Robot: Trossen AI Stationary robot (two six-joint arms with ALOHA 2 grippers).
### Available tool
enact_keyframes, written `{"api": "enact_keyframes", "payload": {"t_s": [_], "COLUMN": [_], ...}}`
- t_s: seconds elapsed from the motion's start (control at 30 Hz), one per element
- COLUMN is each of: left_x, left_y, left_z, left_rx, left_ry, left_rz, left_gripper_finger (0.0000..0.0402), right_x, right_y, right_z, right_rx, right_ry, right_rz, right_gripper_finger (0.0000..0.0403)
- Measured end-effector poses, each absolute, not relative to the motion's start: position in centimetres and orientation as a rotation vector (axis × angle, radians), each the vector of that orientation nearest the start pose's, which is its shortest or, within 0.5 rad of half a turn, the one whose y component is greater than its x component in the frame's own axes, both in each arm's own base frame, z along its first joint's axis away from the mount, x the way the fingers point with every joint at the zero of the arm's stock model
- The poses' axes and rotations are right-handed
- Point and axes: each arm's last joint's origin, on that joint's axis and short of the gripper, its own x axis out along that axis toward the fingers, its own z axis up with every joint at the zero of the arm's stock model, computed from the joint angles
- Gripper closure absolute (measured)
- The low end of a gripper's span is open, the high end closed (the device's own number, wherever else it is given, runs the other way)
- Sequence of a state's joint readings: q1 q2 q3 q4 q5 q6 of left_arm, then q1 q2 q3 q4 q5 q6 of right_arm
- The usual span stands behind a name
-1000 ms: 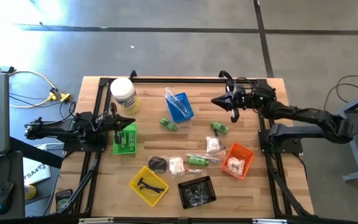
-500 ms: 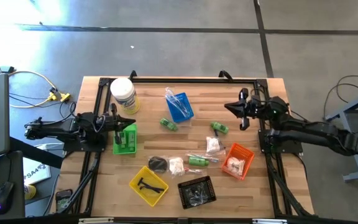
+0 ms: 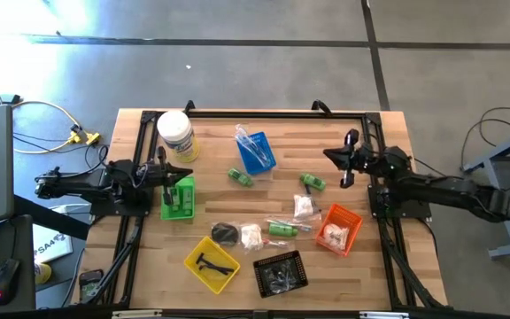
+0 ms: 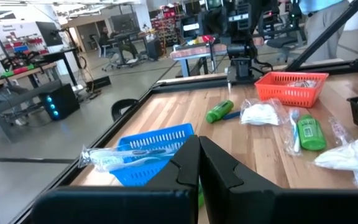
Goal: Pick & Place Travel size toiletries
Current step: Put the white cotton pack into the orange bin
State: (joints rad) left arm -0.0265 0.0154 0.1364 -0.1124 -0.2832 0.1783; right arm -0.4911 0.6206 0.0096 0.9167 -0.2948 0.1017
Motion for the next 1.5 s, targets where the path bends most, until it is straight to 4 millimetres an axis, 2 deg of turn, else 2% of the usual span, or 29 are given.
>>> {"api": "enact_keyframes", "payload": {"t_s": [0.23,0.43,0.63,0.83,1.13,1.2,1.33,1.5], "left_x": [8.8,8.8,8.7,8.7,8.7,8.7,8.7,8.7], "left_y": [0.6,0.7,0.7,0.7,0.7,0.7,0.7,0.7], "left_z": [19.8,19.8,19.8,19.8,19.8,19.7,19.7,19.7], "left_rx": [0.134,0.111,0.111,0.111,0.121,0.123,0.124,0.124], "left_ry": [0.002,0.000,0.002,0.004,0.010,0.013,0.013,0.014], "left_rz": [0.270,0.283,0.294,0.300,0.302,0.301,0.301,0.301], "left_gripper_finger": [0.0402,0.0402,0.0402,0.0402,0.0402,0.0402,0.0402,0.0402], "right_x": [12.0,11.4,10.6,10.4,11.2,11.5,12.0,11.8], "right_y": [-5.3,-6.5,-7.0,-7.2,-7.1,-6.6,-5.2,-3.8], "right_z": [19.4,19.1,19.4,19.3,17.3,17.4,17.7,18.6], "right_rx": [0.057,0.131,0.110,0.138,0.215,0.170,0.073,-0.032], "right_ry": [-0.277,-0.263,-0.266,-0.280,-0.133,-0.121,-0.124,-0.194], "right_rz": [-0.118,-0.169,-0.127,-0.244,-0.502,-0.466,-0.289,-0.137], "right_gripper_finger": [0.0401,0.0401,0.0401,0.0401,0.0401,0.0401,0.0401,0.0401]}}
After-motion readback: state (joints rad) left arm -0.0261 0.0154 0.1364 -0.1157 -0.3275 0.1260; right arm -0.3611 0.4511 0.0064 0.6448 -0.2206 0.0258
